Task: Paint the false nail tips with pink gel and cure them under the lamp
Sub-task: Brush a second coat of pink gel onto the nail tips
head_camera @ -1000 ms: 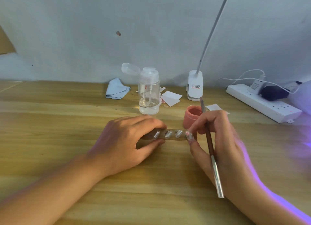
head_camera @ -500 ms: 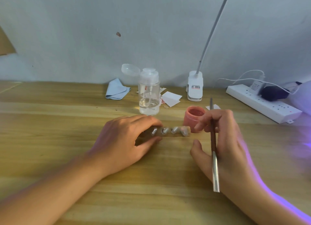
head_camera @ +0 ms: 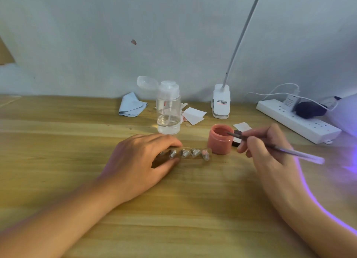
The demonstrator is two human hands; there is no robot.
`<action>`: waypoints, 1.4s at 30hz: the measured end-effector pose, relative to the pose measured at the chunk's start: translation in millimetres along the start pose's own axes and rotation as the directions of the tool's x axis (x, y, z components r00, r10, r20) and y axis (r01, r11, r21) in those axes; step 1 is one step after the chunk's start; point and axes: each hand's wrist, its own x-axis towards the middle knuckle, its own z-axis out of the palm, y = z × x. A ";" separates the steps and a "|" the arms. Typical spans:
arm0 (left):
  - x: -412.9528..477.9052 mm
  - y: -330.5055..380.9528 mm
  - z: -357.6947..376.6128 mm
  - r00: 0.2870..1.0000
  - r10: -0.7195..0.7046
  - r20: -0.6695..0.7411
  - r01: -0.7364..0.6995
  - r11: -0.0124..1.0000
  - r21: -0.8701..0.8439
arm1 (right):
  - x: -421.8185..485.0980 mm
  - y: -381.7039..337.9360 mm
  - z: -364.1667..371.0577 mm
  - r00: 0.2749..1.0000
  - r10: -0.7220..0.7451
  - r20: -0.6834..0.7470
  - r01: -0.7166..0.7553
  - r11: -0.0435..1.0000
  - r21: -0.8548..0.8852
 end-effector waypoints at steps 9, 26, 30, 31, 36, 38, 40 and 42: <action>0.2 1.8 -0.5 0.999 0.050 0.001 -0.050 0.999 0.019 | 1.9 10.9 -0.2 1.000 0.030 -0.001 -0.030 0.999 -0.019; 0.0 0.1 -0.3 0.999 0.028 0.034 -0.028 1.000 -0.002 | 1.8 10.8 2.6 1.000 0.017 0.019 -0.016 0.999 -0.048; -0.1 0.2 0.0 0.999 0.010 0.035 -0.010 1.000 0.007 | 1.0 10.2 1.8 0.999 0.001 0.041 0.002 0.997 -0.077; -0.1 0.2 -0.2 0.999 0.007 0.036 -0.008 1.000 0.008 | 0.9 9.9 1.8 0.999 -0.002 0.047 0.006 0.997 -0.075; -0.4 0.5 -0.9 0.999 0.005 0.039 -0.005 1.000 -0.001 | 1.8 9.7 0.9 0.999 -0.010 0.041 0.012 0.999 -0.040; -0.5 0.5 -0.5 0.999 -0.001 0.040 0.001 1.000 -0.009 | 0.4 4.7 0.0 0.999 -0.022 0.029 0.022 1.000 0.000; -0.5 -0.1 -0.4 0.998 -0.010 0.055 0.011 1.000 -0.022 | -2.7 -2.4 -0.9 0.997 -0.071 0.035 0.070 0.997 0.020; -0.8 -0.7 -0.6 0.997 -0.016 0.074 0.018 0.999 -0.029 | -7.3 -9.4 -0.9 0.991 -0.121 0.058 0.118 0.991 0.059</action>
